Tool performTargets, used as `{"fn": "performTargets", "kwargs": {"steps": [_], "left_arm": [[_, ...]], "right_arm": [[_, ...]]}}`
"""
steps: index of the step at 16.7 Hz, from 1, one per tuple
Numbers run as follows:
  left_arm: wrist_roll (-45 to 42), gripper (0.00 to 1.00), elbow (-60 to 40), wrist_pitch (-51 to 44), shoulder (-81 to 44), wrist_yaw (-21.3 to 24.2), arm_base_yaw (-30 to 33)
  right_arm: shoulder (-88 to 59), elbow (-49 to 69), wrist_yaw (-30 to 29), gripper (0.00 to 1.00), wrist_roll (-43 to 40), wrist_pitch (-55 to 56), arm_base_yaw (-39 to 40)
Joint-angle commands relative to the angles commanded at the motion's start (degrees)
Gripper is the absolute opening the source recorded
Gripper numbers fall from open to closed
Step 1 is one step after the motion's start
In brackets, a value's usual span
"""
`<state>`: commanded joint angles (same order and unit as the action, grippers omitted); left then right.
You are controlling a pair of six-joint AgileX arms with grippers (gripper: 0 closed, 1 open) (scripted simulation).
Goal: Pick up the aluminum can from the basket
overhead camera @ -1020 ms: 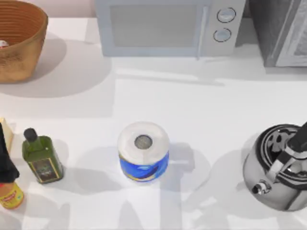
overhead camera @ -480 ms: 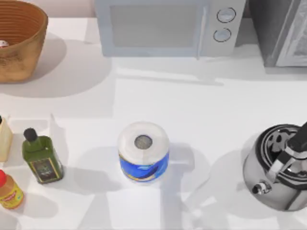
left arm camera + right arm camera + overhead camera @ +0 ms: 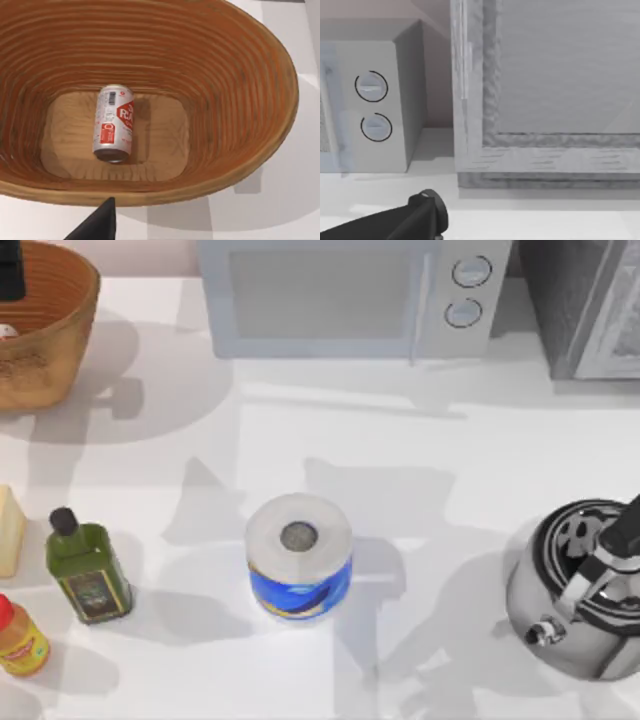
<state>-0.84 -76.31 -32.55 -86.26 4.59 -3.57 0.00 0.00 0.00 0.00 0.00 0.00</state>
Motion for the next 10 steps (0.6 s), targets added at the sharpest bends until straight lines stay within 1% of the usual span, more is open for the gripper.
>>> {"fn": "performTargets", "kwargs": {"steps": [5, 10], "left_arm": [[-2.66, 1.0, -24.68, -12.58, -26.13, 1.11, -1.99], [-6.02, 1.0, -43.38, -23.27, -43.62, 1.66, -4.05]], "right_arm": [[0.0, 0.0, 0.0, 1.0, 0.0, 0.0, 0.0], [0.0, 0.0, 0.0, 1.0, 0.0, 0.0, 0.0]]}}
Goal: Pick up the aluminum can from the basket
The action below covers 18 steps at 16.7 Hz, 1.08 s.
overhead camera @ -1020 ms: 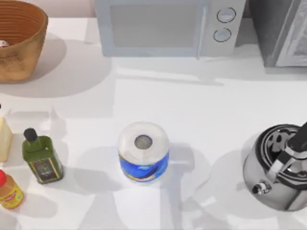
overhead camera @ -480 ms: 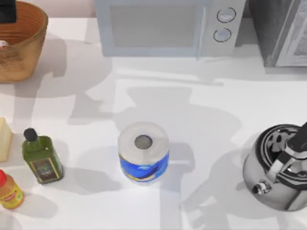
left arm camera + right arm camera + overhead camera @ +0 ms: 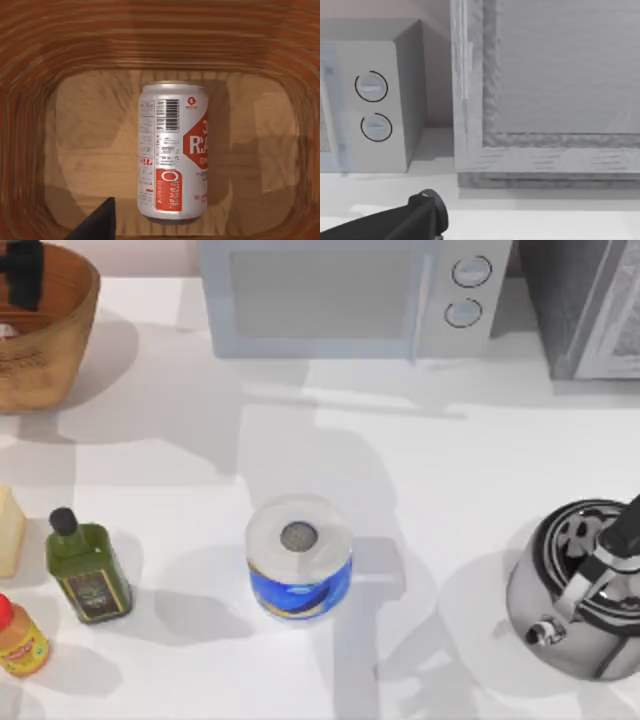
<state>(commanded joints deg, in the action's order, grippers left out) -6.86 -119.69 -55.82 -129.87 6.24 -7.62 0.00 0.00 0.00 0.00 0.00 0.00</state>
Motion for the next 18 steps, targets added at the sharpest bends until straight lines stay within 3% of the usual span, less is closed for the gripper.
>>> {"fn": "performTargets", "kwargs": {"steps": [7, 14, 18], "left_arm": [[-3.31, 1.0, -13.73, -8.35, -12.61, 0.25, -1.89], [-3.33, 1.0, -14.02, -8.32, -13.01, 0.23, -1.62], [-2.97, 1.0, -13.45, -3.79, -16.98, 0.17, -1.45]], "right_arm": [[0.0, 0.0, 0.0, 1.0, 0.0, 0.0, 0.0], [0.0, 0.0, 0.0, 1.0, 0.0, 0.0, 0.0], [0.0, 0.0, 0.0, 1.0, 0.0, 0.0, 0.0]]}}
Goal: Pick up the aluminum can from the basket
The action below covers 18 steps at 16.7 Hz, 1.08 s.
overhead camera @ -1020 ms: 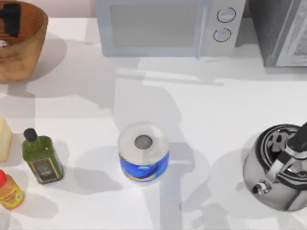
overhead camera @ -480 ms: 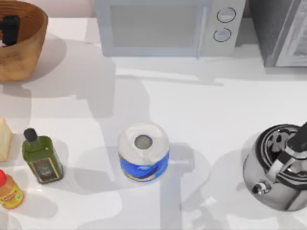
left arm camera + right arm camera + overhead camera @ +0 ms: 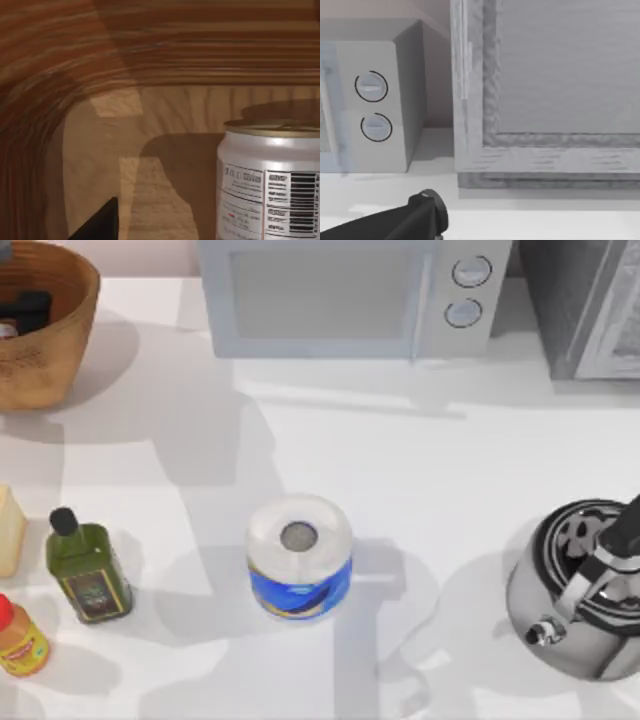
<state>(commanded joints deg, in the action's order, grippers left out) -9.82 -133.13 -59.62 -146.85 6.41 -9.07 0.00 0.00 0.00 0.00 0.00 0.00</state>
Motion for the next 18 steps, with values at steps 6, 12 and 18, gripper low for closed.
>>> {"fn": "performTargets", "kwargs": {"steps": [6, 12, 18], "left_arm": [[0.16, 1.0, 0.38, 2.68, -2.3, -0.01, 0.17], [0.16, 0.55, 0.38, 2.68, -2.3, -0.01, 0.17], [0.16, 0.1, 0.38, 2.68, -2.3, -0.01, 0.17]], "right_arm": [[0.0, 0.0, 0.0, 1.0, 0.0, 0.0, 0.0], [0.0, 0.0, 0.0, 1.0, 0.0, 0.0, 0.0], [0.0, 0.0, 0.0, 1.0, 0.0, 0.0, 0.0]]}}
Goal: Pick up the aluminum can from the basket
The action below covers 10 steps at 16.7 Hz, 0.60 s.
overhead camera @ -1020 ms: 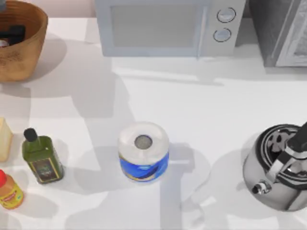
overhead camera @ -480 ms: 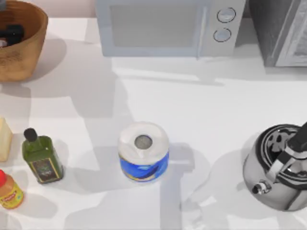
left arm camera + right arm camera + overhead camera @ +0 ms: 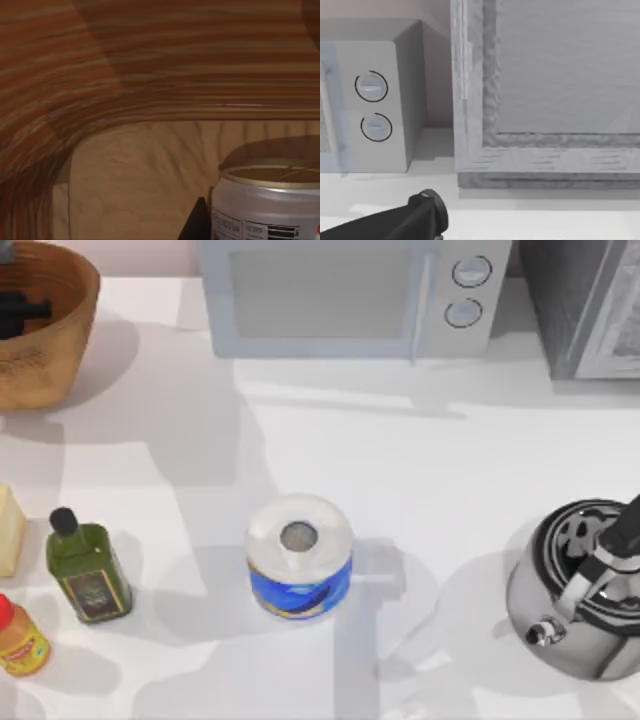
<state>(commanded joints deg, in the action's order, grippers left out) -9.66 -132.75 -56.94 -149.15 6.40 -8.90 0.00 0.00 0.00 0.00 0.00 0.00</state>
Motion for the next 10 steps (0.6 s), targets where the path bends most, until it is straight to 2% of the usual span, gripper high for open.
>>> {"fn": "performTargets", "kwargs": {"steps": [1, 2, 10], "left_arm": [[0.0, 0.02, 0.0, 0.0, 0.0, 0.0, 0.0], [0.0, 0.0, 0.0, 0.0, 0.0, 0.0, 0.0], [-0.28, 0.0, -0.76, -0.05, 1.58, -0.28, -0.2]], "right_arm": [[0.0, 0.0, 0.0, 1.0, 0.0, 0.0, 0.0], [0.0, 0.0, 0.0, 1.0, 0.0, 0.0, 0.0], [0.0, 0.0, 0.0, 1.0, 0.0, 0.0, 0.0]]}}
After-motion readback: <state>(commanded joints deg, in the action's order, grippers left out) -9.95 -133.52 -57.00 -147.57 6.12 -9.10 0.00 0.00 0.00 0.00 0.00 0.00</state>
